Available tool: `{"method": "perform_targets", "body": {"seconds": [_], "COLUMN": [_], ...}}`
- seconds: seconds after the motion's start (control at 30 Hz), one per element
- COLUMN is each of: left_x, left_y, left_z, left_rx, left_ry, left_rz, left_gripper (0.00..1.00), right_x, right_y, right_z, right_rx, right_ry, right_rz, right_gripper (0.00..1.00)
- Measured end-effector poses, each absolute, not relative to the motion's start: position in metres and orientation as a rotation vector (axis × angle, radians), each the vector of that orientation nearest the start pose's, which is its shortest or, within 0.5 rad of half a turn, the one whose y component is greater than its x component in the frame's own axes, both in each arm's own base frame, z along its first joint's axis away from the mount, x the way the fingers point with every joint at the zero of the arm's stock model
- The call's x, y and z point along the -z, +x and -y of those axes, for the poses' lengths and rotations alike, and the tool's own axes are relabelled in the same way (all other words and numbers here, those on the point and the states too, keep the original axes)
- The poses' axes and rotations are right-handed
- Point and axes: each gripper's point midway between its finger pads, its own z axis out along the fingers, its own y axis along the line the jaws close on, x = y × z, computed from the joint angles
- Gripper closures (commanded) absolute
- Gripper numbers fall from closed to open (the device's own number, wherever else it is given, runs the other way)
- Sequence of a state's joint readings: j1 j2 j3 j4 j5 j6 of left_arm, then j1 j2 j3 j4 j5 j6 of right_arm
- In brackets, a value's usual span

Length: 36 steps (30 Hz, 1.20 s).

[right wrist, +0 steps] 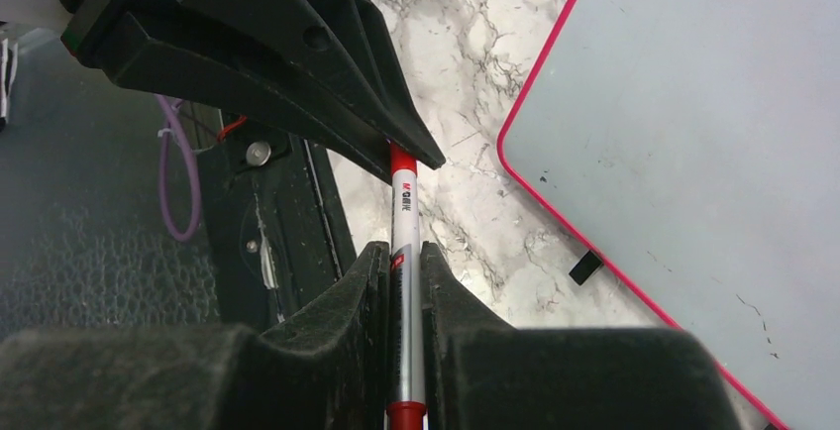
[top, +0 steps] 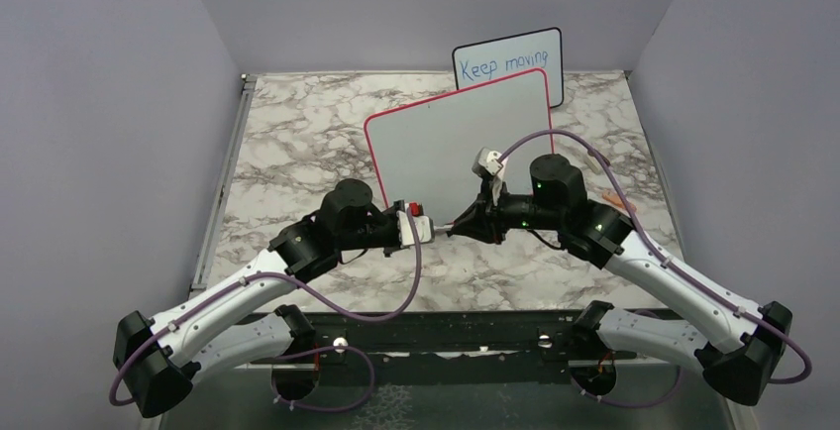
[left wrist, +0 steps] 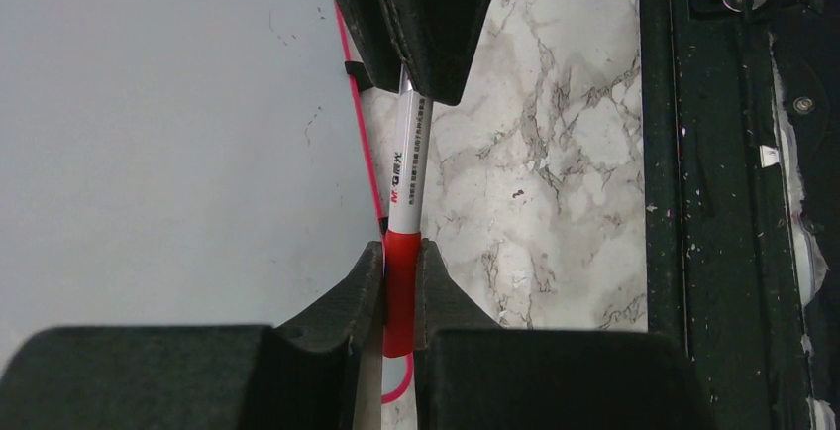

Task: Write a sentence on the whiteboard
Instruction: Open the whiteboard marker at the center of the board, then place the pen cap at the center of the board.

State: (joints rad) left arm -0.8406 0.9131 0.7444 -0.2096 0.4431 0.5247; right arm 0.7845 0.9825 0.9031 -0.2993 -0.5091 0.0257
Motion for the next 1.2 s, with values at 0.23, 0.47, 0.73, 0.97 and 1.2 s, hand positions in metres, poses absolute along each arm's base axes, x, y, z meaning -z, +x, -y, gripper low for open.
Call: {"method": "perform_targets", "body": {"seconds": [0.23,0.47,0.73,0.97,1.2], "left_x": [-0.220,-0.227,-0.238,-0.236,-0.237], "left_y": [0.173,0.176,0.178,0.203,0.211], "left_z": [0.276,0.276,0.276,0.254,0.241], "left_rx": [0.655,0.679,0.728,0.630,0.561], "left_ry": [1.452,1.433,1.407,1.315,1.263], "left_rz": [-1.309,-1.285,-1.220,-1.293,-1.314], "left_gripper": [1.00,1.00,1.00,1.00,1.00], "right_x": [-0.253,-0.259,-0.270,-0.283,-0.284], "right_y": [0.165,0.166,0.168,0.161,0.160], "right_z": [-0.286,-0.285,-0.279,-0.258,-0.243], "right_rx": [-0.996,-0.970,-0.927,-0.871,-0.815], "right_ry": [-1.119,-1.152,-1.121,-1.081,-1.036], "right_rz": [-1.741,-1.729,-1.700,-1.718,-1.747], "right_gripper": [1.00,1.00,1.00,1.00,0.99]}}
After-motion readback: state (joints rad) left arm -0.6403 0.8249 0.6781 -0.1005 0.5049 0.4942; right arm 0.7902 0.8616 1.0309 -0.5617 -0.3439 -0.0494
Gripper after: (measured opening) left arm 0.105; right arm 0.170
